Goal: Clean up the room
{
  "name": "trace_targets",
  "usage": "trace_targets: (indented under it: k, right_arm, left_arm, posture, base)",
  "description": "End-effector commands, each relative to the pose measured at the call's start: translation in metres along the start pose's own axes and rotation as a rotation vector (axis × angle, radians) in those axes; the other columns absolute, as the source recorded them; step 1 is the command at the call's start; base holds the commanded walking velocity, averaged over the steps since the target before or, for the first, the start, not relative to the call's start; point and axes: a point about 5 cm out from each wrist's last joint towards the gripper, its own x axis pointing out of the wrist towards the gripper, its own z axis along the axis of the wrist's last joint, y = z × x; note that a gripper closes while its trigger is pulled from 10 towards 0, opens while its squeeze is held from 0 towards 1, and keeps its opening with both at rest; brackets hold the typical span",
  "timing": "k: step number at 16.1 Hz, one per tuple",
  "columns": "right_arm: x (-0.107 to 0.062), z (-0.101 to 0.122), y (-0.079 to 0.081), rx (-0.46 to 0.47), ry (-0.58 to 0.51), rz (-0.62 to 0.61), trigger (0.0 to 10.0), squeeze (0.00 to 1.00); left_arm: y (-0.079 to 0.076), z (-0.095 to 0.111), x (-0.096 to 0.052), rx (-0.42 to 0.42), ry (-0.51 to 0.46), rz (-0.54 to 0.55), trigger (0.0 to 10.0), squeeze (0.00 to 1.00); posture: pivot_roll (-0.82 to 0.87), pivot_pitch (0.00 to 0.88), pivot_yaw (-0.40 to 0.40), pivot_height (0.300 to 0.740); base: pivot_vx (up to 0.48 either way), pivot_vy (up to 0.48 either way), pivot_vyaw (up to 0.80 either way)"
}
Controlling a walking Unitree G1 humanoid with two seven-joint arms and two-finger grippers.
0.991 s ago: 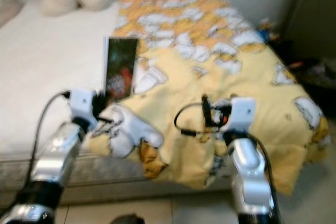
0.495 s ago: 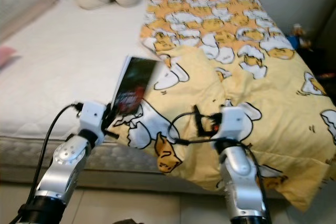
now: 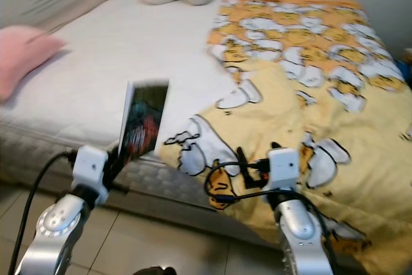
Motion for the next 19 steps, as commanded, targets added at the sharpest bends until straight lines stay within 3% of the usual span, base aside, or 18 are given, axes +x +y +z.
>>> trace_targets:
  k: [1,6,11,19]
  right_arm:
    - [0.004,0.001,-0.001,0.014,-0.005,-0.014,10.0,0.0]
    - [0.019,0.004,-0.006,0.001,-0.019,-0.02,10.0,0.0]
    - [0.023,0.002,-0.001,0.003,-0.017,0.002,10.0,0.0]
    - [0.029,0.003,-0.001,0.014,-0.031,0.015,10.0,0.0]
  left_arm:
    - [-0.003,0.01,0.009,-0.007,-0.049,-0.019,0.0,0.0]
    - [-0.006,0.016,0.03,-0.035,-0.052,-0.012,0.0,0.0]
    - [-0.004,0.025,0.044,-0.029,-0.071,0.015,0.0,0.0]
    - [-0.007,0.029,0.047,-0.045,-0.077,0.024,0.0,0.0]
  posture:
    - [-0.08,0.0,0.029,0.74]
    - [-0.09,0.0,0.016,0.74]
    - [-0.1,0.0,0.029,0.74]
    - [-0.09,0.0,0.026,0.74]
  base:
    - [0.0,0.48,0.0]
    - [0.0,0.48,-0.61]
    - [0.0,0.48,0.0]
    - [0.0,0.48,0.3]
